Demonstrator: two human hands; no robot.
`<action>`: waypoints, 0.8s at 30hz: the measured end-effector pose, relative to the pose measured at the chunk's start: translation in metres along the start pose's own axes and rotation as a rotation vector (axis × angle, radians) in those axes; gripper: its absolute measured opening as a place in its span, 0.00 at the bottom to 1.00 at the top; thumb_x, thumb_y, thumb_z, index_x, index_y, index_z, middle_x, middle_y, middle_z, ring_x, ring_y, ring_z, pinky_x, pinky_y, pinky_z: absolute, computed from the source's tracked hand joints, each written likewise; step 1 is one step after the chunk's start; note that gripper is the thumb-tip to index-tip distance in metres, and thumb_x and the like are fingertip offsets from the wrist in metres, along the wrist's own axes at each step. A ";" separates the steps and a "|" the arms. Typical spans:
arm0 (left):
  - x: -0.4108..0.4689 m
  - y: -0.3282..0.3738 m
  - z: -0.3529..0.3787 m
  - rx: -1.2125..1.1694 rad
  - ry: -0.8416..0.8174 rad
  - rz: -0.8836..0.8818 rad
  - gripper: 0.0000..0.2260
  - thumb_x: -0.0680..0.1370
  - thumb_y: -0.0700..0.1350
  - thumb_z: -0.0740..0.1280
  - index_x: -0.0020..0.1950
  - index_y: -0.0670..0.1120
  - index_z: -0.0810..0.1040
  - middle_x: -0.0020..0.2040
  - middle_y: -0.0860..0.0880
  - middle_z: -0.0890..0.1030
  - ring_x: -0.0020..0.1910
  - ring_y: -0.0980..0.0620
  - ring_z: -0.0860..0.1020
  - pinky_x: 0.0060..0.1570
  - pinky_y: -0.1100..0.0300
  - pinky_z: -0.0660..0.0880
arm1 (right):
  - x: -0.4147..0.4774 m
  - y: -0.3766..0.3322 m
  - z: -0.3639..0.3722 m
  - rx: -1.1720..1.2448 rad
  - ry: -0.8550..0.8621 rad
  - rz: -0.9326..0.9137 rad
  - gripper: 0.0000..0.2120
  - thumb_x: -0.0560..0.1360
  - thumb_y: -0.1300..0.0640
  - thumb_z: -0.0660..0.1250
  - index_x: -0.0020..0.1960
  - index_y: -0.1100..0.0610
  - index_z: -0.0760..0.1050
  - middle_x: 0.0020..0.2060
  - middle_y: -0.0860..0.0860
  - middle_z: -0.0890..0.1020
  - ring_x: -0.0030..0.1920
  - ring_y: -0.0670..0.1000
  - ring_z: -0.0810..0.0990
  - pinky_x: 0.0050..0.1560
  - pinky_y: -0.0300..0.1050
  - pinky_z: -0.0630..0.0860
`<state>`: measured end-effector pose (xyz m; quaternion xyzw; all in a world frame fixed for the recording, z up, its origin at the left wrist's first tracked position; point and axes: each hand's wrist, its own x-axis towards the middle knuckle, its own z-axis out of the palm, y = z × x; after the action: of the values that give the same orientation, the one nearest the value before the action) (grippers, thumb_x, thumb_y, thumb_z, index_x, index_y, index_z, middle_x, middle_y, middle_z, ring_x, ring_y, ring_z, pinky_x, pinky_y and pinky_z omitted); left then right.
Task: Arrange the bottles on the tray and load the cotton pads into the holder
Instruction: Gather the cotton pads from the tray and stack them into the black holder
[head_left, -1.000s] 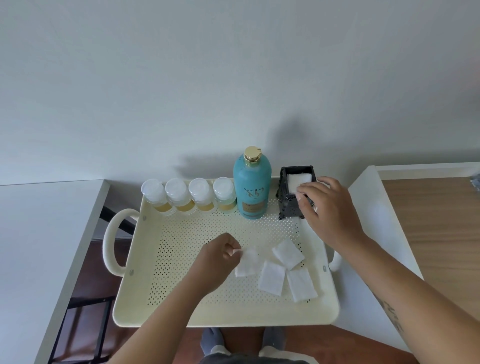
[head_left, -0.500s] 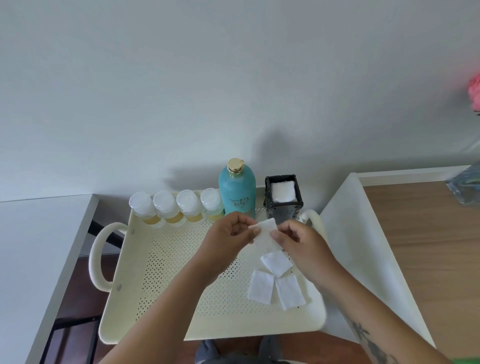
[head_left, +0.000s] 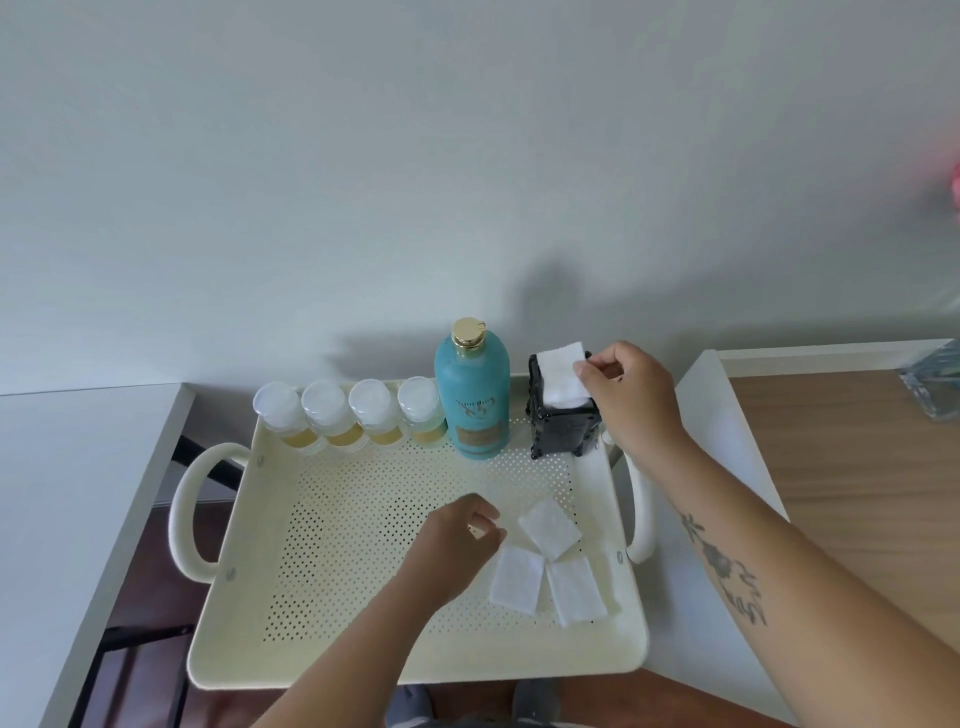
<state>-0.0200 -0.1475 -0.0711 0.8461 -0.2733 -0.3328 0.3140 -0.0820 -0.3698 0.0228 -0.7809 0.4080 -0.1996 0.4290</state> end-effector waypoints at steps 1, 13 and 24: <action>-0.001 -0.003 0.003 0.034 -0.013 0.013 0.08 0.76 0.49 0.70 0.53 0.52 0.78 0.48 0.58 0.80 0.43 0.65 0.76 0.43 0.70 0.71 | 0.001 0.002 0.002 -0.049 -0.009 -0.005 0.06 0.75 0.54 0.68 0.47 0.57 0.77 0.38 0.47 0.78 0.42 0.51 0.76 0.40 0.43 0.70; 0.006 -0.006 0.015 0.285 -0.068 0.191 0.12 0.73 0.48 0.73 0.56 0.51 0.80 0.51 0.53 0.79 0.49 0.55 0.74 0.50 0.58 0.76 | -0.025 0.019 0.004 -0.484 0.012 -0.499 0.08 0.77 0.56 0.63 0.51 0.56 0.80 0.49 0.49 0.83 0.54 0.58 0.74 0.50 0.54 0.74; 0.006 -0.006 0.016 0.260 -0.077 0.179 0.03 0.75 0.48 0.69 0.48 0.51 0.77 0.44 0.57 0.77 0.44 0.57 0.74 0.40 0.66 0.71 | -0.028 0.023 0.009 -0.638 -0.013 -0.473 0.13 0.78 0.50 0.62 0.47 0.55 0.82 0.47 0.48 0.85 0.60 0.60 0.74 0.55 0.53 0.70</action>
<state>-0.0267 -0.1530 -0.0866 0.8385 -0.4001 -0.2977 0.2195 -0.1032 -0.3496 0.0001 -0.9486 0.2556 -0.1509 0.1095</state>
